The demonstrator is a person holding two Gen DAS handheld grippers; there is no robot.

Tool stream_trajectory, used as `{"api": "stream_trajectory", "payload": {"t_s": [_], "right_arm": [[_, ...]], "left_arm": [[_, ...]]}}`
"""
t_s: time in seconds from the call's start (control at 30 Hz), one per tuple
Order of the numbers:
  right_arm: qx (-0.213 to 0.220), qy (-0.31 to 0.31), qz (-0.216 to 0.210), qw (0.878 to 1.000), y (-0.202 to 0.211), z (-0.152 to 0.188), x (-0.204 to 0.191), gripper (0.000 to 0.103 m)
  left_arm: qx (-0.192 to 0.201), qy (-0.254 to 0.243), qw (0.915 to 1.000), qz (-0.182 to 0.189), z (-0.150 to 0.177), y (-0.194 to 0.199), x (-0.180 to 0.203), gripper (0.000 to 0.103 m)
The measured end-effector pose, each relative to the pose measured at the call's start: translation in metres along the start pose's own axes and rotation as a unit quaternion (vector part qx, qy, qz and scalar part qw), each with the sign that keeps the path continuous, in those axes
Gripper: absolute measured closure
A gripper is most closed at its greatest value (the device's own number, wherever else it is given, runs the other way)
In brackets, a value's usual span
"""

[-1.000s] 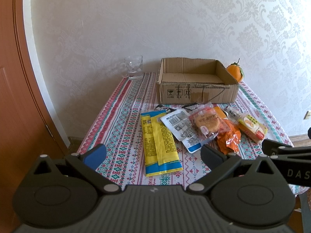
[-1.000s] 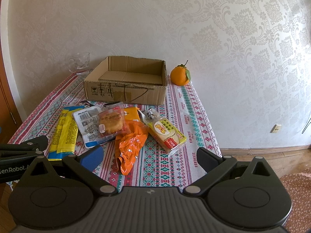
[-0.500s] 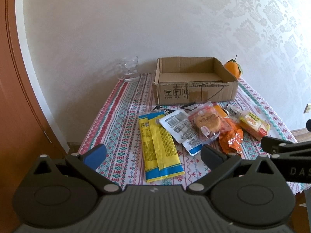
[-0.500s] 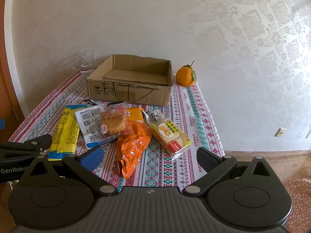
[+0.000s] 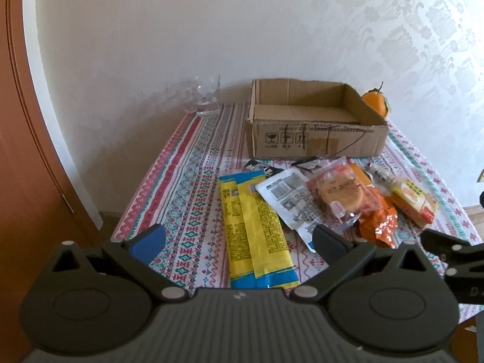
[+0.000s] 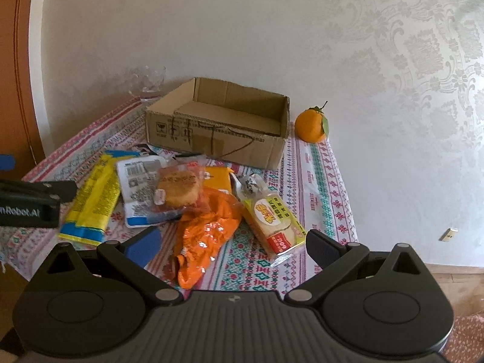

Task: Organize snacks
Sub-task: 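Grasp the yellow-blue wafer bars with the left tool while the right tool grasps the yellow bread packet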

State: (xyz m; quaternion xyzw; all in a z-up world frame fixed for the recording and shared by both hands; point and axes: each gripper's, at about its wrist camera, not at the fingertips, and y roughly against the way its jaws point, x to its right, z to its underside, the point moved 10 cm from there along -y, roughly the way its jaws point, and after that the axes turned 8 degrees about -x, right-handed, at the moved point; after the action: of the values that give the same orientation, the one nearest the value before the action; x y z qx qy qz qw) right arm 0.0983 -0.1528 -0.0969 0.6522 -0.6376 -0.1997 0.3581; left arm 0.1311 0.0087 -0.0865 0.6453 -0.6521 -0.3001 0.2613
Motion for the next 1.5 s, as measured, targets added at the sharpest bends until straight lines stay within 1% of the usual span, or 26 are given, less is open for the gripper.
{"api": "stream_trajectory", "payload": {"t_s": [0.2, 0.4, 0.63, 0.8, 0.87, 1.03, 1.13, 1.2, 1.27, 1.3, 1.5], "right_arm": [[0.000, 0.007, -0.009, 1.000, -0.015, 0.001, 0.005, 0.000], [-0.006, 0.006, -0.025, 1.000, -0.031, 0.000, 0.005, 0.000], [-0.017, 0.004, -0.025, 1.000, -0.052, 0.002, 0.010, 0.000], [-0.027, -0.004, -0.026, 0.999, -0.067, 0.002, 0.018, 0.000], [-0.030, -0.011, -0.023, 0.999, -0.072, 0.002, 0.022, 0.000], [-0.038, -0.018, -0.021, 0.999, -0.082, 0.002, 0.032, 0.000], [-0.042, -0.010, -0.013, 0.999, -0.088, 0.004, 0.040, 0.000], [-0.045, -0.007, -0.008, 0.999, -0.094, 0.006, 0.047, 0.000], [-0.052, -0.008, -0.010, 0.999, -0.100, 0.007, 0.055, 0.000], [-0.054, -0.007, -0.011, 0.998, -0.104, 0.008, 0.058, 0.000], [-0.064, 0.018, -0.021, 0.998, -0.119, 0.007, 0.066, 0.000]], "left_arm": [[-0.009, -0.008, 0.9999, 0.005, -0.002, -0.019, 0.004, 0.001], [-0.026, 0.002, 0.9995, 0.020, -0.002, -0.040, 0.006, 0.001], [-0.039, -0.011, 0.9991, 0.010, -0.004, -0.065, 0.011, 0.001], [-0.067, -0.002, 0.9977, 0.002, 0.001, -0.089, 0.007, 0.001], [-0.076, 0.002, 0.9971, 0.002, 0.003, -0.095, 0.006, 0.001], [-0.080, -0.003, 0.9966, -0.017, 0.005, -0.100, -0.003, 0.000], [-0.088, 0.008, 0.9959, -0.019, 0.008, -0.103, -0.013, 0.000], [-0.101, 0.023, 0.9946, -0.008, 0.010, -0.109, -0.015, 0.000], [-0.105, 0.046, 0.9933, 0.007, 0.011, -0.113, -0.016, 0.000], [-0.103, 0.050, 0.9934, 0.005, 0.009, -0.114, -0.016, 0.000], [-0.086, 0.039, 0.9954, 0.011, 0.004, -0.118, -0.012, 0.000]]}}
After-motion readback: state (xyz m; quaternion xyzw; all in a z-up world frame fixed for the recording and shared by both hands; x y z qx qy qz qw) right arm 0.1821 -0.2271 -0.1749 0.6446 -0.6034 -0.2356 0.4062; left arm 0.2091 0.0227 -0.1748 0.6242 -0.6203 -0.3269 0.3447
